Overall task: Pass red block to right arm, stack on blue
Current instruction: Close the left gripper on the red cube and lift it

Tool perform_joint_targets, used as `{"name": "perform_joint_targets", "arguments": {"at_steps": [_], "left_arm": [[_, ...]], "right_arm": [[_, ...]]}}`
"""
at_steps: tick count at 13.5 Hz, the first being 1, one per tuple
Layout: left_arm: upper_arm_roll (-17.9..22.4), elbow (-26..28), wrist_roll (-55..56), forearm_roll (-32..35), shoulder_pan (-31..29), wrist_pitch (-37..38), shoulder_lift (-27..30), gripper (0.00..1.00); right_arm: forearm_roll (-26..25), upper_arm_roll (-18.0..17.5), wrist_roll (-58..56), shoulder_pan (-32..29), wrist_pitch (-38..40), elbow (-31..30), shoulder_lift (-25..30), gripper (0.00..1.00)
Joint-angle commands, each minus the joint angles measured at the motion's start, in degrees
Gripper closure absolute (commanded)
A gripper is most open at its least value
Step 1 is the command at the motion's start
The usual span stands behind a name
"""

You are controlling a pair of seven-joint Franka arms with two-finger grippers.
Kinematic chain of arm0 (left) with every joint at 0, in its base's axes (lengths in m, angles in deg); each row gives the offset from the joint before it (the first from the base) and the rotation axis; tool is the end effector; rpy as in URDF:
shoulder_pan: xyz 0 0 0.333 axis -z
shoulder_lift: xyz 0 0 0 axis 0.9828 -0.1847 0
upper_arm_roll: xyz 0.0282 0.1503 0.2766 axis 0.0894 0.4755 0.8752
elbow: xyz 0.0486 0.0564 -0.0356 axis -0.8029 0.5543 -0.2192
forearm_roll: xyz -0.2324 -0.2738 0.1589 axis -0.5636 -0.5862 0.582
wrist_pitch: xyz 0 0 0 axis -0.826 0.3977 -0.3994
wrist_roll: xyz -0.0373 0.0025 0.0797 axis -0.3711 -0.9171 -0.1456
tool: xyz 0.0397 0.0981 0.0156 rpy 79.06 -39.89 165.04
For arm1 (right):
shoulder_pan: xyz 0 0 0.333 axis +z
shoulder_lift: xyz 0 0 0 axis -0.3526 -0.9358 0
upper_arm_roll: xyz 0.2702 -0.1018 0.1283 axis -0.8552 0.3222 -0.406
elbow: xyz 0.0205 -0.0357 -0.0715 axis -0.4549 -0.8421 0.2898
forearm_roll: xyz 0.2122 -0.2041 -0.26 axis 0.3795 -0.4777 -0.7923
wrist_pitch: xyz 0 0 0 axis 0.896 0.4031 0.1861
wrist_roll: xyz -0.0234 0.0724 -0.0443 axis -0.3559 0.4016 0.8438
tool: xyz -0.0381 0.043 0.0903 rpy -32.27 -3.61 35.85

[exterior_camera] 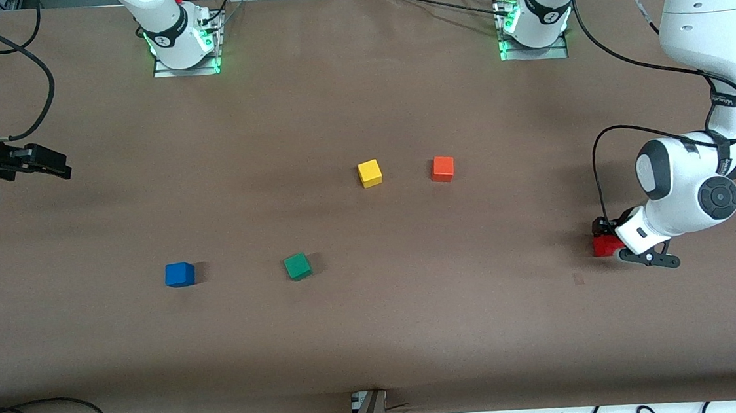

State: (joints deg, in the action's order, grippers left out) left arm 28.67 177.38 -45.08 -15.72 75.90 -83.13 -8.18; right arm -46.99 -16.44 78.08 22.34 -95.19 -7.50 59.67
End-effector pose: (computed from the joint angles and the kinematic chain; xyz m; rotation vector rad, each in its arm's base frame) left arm 0.6662 0.0579 0.2111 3.1023 -0.3561 -0.0825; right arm 0.5848 -0.0042 0.5731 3.1181 -0.0530 -0.1385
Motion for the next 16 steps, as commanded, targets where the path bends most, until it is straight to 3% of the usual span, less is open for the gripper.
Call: {"name": "perform_joint_targets", "arguments": {"at_steps": [1, 7, 9, 12, 16], "left_arm": [[-2.25, -0.64, -1.96, 1.07, 0.47, 1.68, 4.50, 1.00], [-14.10, -12.49, -2.93, 0.28, 0.03, 16.97, 6.53, 0.98], [-19.55, -13.12, -4.15, 0.28, -0.41, 17.15, 6.62, 0.98], [-24.66, -16.10, -9.25, -2.79, -0.32, 16.80, 6.53, 0.98], [-27.92, -19.89, -15.41, -14.02, 2.21, 16.10, 6.01, 0.99]], "right_arm": [[0.52, -0.12, -0.75, -0.29, 0.10, 0.85, -0.22, 0.00], [0.60, -0.12, -0.49, -0.11, 0.19, 0.85, -0.22, 0.00], [0.61, -0.38, -0.05, -0.03, 0.10, 0.85, -0.22, 0.00], [1.75, -0.56, -2.14, 0.15, -2.53, 0.85, -0.83, 0.00], [1.75, -0.03, -12.61, 0.06, -2.89, 1.03, -3.81, 0.00]]}}
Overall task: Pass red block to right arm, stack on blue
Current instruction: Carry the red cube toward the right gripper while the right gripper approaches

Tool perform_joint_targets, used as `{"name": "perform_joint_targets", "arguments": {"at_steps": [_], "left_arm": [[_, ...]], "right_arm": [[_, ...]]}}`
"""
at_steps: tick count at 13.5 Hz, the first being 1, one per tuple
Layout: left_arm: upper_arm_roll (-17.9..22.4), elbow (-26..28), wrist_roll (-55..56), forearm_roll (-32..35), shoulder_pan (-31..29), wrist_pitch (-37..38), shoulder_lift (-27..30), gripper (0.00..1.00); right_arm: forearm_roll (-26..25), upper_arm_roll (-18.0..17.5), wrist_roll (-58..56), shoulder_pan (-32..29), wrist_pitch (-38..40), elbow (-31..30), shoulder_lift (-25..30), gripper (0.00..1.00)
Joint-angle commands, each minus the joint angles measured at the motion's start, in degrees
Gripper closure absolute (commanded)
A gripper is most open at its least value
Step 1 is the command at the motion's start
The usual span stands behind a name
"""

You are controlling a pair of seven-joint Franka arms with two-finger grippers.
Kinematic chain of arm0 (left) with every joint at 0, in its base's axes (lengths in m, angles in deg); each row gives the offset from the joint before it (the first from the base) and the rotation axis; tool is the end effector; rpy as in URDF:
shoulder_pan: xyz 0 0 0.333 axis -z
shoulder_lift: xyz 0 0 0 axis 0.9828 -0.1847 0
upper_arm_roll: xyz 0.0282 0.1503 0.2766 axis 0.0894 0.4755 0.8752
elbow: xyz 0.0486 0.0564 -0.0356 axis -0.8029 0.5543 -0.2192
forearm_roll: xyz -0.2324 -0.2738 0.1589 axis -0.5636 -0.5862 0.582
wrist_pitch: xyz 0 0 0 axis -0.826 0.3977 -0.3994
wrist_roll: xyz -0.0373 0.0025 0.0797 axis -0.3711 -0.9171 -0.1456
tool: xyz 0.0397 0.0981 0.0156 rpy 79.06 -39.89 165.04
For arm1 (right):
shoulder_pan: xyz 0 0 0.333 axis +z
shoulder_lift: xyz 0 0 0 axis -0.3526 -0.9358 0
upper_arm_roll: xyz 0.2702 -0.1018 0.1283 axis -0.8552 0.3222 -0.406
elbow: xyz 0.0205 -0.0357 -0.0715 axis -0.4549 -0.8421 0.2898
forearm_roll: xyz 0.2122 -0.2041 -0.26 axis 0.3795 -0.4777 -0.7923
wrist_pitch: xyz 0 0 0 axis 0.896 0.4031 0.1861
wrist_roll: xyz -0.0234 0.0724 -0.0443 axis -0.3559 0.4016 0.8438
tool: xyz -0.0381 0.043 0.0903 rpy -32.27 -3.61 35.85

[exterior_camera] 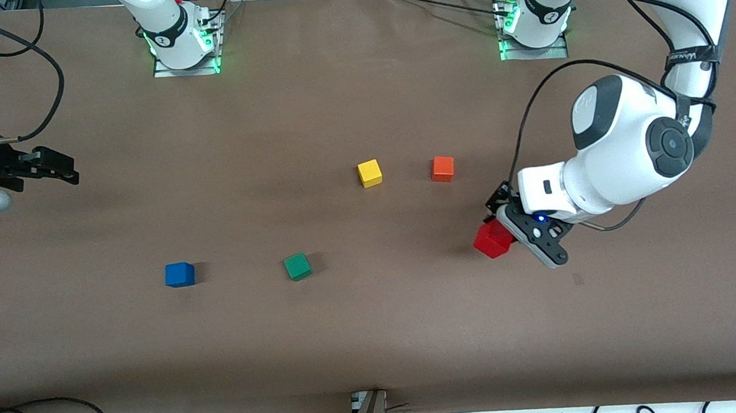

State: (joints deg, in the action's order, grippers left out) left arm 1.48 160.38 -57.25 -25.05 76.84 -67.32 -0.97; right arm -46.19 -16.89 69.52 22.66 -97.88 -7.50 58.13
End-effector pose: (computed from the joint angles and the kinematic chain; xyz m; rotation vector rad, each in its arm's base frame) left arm 0.6728 -0.2309 0.4405 2.5284 -1.0795 0.2296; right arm 0.5965 0.0052 0.5609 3.1323 0.2014 -0.1085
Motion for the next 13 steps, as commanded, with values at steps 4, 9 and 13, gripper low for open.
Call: {"name": "perform_joint_targets", "arguments": {"at_steps": [4, 9, 13], "left_arm": [[-2.75, -3.59, -3.25, -10.69, 5.84, -8.73, -1.99, 0.99], [-4.33, -4.12, -3.34, -14.21, 11.03, -19.04, -2.26, 0.98], [-6.53, -4.21, -3.25, -15.88, 12.79, -25.63, -2.52, 0.94]], "right_arm": [[0.95, 0.16, -6.84, 0.18, 0.60, 0.85, -4.29, 0.00], [11.99, -0.11, -13.73, 1.94, 1.30, 0.85, -4.39, 0.00], [32.01, 0.24, -6.80, 1.24, 3.93, 1.03, -7.63, 0.00]]}}
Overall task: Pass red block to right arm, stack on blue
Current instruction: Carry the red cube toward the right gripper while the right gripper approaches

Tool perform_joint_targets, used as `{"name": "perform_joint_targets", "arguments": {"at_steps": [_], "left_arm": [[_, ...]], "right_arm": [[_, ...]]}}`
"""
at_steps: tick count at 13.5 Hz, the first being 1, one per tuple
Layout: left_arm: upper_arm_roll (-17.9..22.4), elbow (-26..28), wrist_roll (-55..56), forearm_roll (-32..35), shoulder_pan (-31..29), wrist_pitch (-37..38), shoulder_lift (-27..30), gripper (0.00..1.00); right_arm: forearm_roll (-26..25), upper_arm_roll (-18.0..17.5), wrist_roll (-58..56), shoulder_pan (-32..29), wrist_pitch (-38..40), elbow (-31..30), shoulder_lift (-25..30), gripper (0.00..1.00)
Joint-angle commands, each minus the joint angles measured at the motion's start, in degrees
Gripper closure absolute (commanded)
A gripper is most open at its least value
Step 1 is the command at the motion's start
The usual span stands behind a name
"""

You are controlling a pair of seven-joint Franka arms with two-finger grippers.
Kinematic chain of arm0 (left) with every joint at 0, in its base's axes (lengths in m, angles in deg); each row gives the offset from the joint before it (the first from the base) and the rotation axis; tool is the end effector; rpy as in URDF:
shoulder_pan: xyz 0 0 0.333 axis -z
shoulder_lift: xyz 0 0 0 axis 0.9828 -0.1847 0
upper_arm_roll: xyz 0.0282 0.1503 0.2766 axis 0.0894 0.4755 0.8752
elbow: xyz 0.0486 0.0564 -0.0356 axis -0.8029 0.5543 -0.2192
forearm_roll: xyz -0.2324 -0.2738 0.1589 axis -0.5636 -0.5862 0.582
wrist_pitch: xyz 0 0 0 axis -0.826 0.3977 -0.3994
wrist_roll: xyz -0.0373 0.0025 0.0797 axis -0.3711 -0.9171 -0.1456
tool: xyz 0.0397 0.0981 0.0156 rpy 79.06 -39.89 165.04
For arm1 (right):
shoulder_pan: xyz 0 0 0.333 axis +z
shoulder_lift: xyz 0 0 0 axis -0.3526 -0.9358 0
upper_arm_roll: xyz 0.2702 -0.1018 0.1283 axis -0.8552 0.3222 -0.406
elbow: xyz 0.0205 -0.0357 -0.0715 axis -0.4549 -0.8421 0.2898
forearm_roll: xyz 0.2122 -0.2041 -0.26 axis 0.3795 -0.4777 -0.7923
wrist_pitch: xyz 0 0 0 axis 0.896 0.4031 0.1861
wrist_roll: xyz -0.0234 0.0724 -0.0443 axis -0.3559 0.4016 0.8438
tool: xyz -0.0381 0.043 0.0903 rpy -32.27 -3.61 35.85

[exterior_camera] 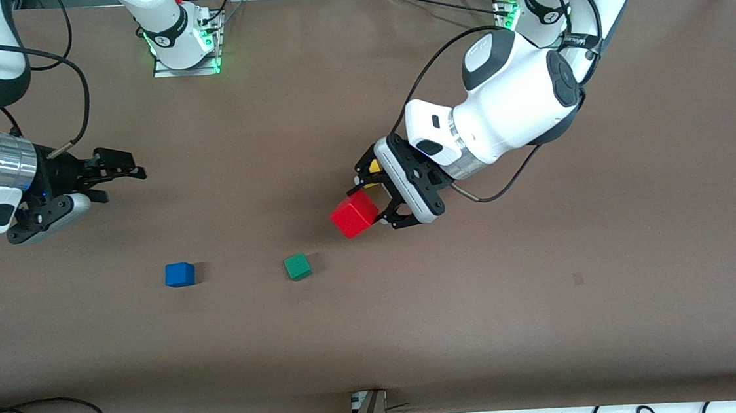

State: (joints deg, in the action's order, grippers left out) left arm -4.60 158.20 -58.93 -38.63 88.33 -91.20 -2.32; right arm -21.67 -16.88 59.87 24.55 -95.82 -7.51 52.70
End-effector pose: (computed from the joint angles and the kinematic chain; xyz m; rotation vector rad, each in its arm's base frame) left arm 0.6243 -0.4057 0.5035 2.1794 -1.0241 0.6740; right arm 0.6106 0.0701 0.5100 -2.6680 -0.3804 0.1964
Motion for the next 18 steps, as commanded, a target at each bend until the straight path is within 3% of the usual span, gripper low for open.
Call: {"name": "perform_joint_targets", "arguments": {"at_steps": [1, 3, 6, 8, 13, 18], "left_arm": [[-0.54, -2.20, -1.74, -2.39, 1.40, -2.11, -1.79, 0.93], [-0.63, -2.82, -8.56, -4.13, 0.78, -2.03, -3.19, 0.93], [-0.54, -2.73, -22.97, -12.47, 0.17, -1.94, -5.22, 0.93], [-0.54, -2.64, -28.00, -16.78, -0.71, -1.94, -5.31, 0.94], [-0.63, -2.91, -40.58, -30.41, -1.59, -1.76, -4.69, 0.94], [-0.54, -4.22, -43.05, -32.62, 0.51, -2.46, -7.15, 0.94]], "right_arm": [[11.81, 0.32, 4.79, -0.74, 2.31, 1.04, -3.08, 0.00], [21.12, 0.49, 8.57, -1.52, 3.71, 1.04, -5.71, 0.00], [40.96, 0.49, 13.06, -4.42, 8.71, 1.04, -11.86, 0.00], [49.16, 0.49, 14.56, -5.39, 11.26, 1.13, -15.47, 0.00], [63.23, -0.38, 16.14, -3.39, 12.60, 1.04, -21.71, 0.00], [73.10, -0.47, 17.55, 2.33, 6.90, 0.69, -22.87, 0.00]]}}
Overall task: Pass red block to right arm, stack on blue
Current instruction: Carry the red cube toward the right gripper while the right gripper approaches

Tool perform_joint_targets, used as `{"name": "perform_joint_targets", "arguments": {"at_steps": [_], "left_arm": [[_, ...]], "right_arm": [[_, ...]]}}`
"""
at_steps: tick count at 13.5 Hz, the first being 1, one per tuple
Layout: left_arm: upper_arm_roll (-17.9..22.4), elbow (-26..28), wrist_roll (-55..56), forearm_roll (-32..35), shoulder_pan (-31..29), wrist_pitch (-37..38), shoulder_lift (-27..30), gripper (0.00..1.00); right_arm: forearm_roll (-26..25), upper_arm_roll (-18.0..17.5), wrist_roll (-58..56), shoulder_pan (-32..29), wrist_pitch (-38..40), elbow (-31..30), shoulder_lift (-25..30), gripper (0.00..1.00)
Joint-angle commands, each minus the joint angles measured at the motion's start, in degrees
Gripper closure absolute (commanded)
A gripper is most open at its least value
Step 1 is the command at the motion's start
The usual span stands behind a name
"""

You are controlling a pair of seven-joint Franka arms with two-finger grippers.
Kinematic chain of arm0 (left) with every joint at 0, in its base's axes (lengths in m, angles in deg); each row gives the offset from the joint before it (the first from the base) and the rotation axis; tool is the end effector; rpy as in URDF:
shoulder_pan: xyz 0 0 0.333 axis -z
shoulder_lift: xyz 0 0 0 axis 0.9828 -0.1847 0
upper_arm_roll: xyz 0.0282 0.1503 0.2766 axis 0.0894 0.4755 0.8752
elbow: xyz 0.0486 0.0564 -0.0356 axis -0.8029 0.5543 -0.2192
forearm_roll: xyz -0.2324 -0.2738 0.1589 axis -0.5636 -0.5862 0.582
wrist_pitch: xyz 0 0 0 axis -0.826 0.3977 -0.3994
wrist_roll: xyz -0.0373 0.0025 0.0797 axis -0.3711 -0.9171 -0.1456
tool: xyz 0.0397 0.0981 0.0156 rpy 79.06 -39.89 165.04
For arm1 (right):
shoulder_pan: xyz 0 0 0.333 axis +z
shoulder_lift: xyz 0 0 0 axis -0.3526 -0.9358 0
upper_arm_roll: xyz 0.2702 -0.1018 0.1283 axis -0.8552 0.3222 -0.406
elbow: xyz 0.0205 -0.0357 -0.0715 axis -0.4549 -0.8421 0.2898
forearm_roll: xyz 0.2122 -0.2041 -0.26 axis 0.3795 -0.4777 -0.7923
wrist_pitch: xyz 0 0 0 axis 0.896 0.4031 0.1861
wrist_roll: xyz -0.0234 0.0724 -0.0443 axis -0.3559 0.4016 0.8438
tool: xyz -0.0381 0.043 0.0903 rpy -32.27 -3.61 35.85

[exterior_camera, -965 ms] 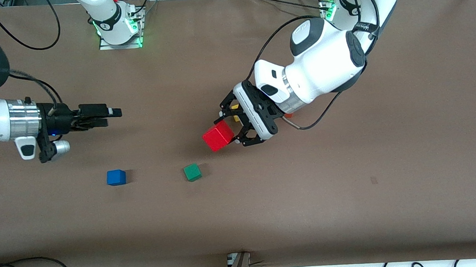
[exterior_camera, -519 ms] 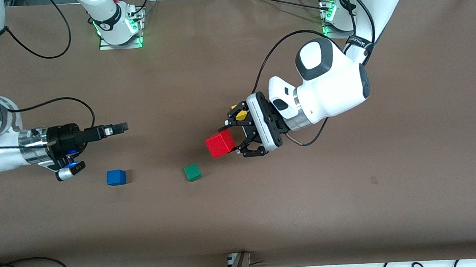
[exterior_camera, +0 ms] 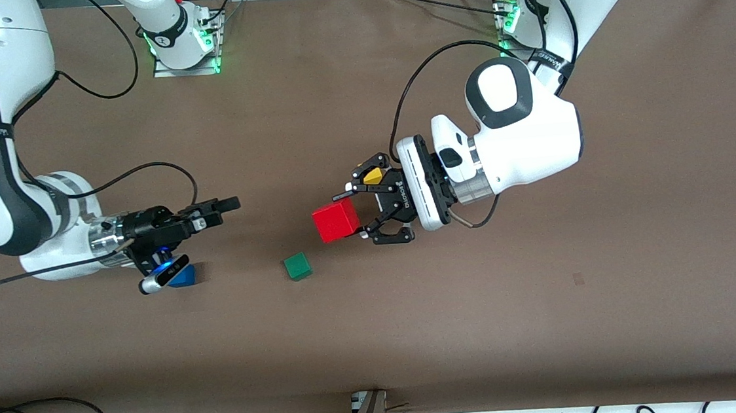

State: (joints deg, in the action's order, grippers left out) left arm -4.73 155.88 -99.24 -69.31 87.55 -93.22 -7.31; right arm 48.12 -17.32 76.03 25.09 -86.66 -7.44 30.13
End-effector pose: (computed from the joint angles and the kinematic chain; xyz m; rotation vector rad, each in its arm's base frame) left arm 0.6514 -0.3941 0.4662 1.7669 -1.1332 0.9253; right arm 0.6706 0.1604 0.3580 -1.4286 0.3152 0.5960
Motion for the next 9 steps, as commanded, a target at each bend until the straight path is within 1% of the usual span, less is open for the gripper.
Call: {"name": "perform_joint_targets", "arguments": {"at_steps": [1, 3, 6, 9], "left_arm": [[-0.33, -3.30, -2.74, -1.95, 1.56, -0.70, -3.12, 0.94], [-0.06, -5.94, -2.48, -2.12, 3.48, -0.88, -5.32, 0.95], [0.03, -6.74, -2.30, -2.13, 4.72, -2.99, -6.30, 0.95], [0.03, -7.97, -2.13, -2.04, 6.47, -5.79, -8.05, 0.95]], "right_arm": [[4.62, -0.03, 2.78, 3.01, -3.67, 0.70, -0.21, 0.00], [6.13, -0.03, 3.49, 4.77, -6.39, 0.79, -0.03, 0.00], [7.70, -0.03, 3.49, 6.44, -9.21, 0.97, -0.03, 0.00], [11.39, -0.03, 3.41, 7.33, -9.31, 0.97, -0.21, 0.00]]}}
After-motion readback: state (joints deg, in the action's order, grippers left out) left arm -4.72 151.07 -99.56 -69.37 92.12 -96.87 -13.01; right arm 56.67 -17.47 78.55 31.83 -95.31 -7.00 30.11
